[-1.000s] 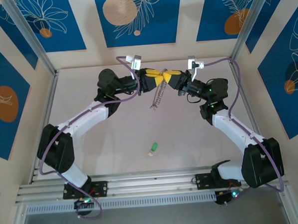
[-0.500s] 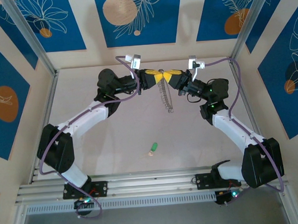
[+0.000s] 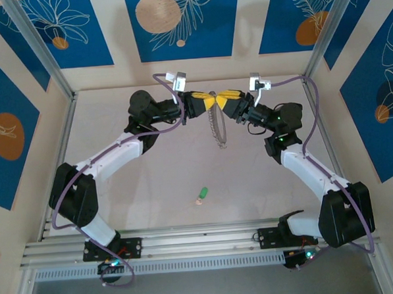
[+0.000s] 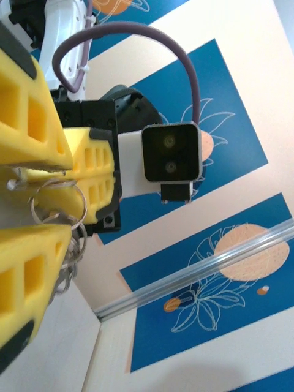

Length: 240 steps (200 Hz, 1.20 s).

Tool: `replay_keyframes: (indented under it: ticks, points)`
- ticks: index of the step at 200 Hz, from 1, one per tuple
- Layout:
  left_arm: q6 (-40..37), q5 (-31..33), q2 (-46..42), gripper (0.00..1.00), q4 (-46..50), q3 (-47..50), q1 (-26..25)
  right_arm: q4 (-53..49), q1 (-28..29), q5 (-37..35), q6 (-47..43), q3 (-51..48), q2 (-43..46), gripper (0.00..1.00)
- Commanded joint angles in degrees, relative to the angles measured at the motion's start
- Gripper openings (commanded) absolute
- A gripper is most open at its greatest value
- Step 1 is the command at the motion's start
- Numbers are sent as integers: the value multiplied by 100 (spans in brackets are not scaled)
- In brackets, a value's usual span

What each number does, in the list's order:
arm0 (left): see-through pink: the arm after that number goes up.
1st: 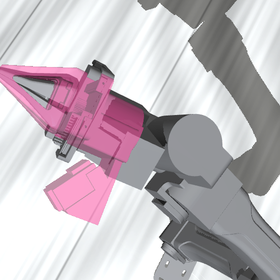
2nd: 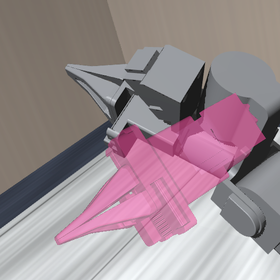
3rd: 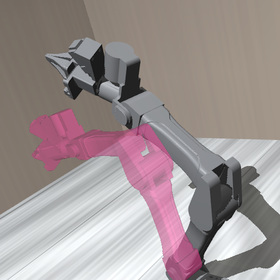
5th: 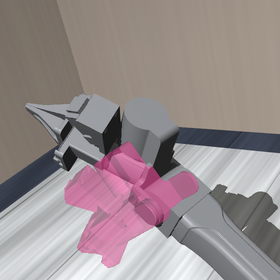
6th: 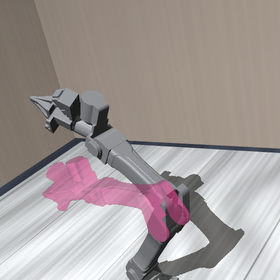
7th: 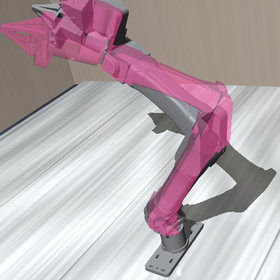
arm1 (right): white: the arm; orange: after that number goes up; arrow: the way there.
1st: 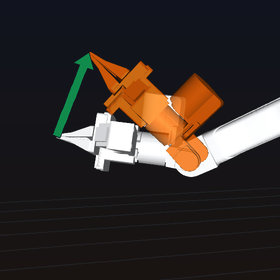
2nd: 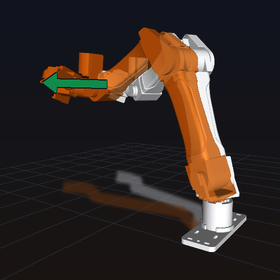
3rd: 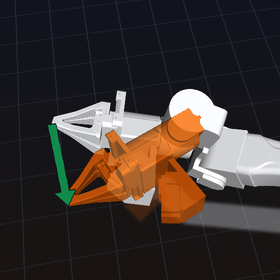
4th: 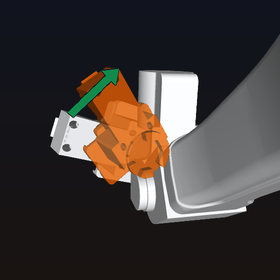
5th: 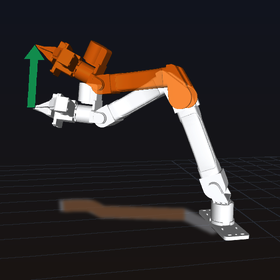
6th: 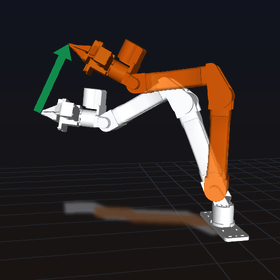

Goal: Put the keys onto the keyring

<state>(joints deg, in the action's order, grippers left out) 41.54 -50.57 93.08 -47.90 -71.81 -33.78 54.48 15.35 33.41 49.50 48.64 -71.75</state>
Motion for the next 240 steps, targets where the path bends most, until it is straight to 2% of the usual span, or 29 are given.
replay_keyframes:
  ticks: [1,39,105,123,146,195,240]
  points:
    - [-236,-168,-175,0,-200,-228,-67,-264,-250,8,-54,-188,415,33]
    - [-376,-114,-293,0,-168,-202,-69,-1033,-480,-41,-334,-468,1152,33]
    - [-352,303,-537,0,-939,200,-76,-1203,-337,-80,-314,-620,1442,28]
    - [-779,261,-686,0,-1015,359,-75,-1324,-267,-67,-400,-562,1422,27]
    - [-1584,230,-921,0,-579,463,-76,-1434,-232,-29,-450,-559,1386,26]
    - [-3544,710,-1448,0,460,747,-78,-1585,-217,-28,-451,-676,1426,25]
    - [-4185,890,-1604,0,961,780,-94,-1616,-192,-21,-458,-741,1425,24]
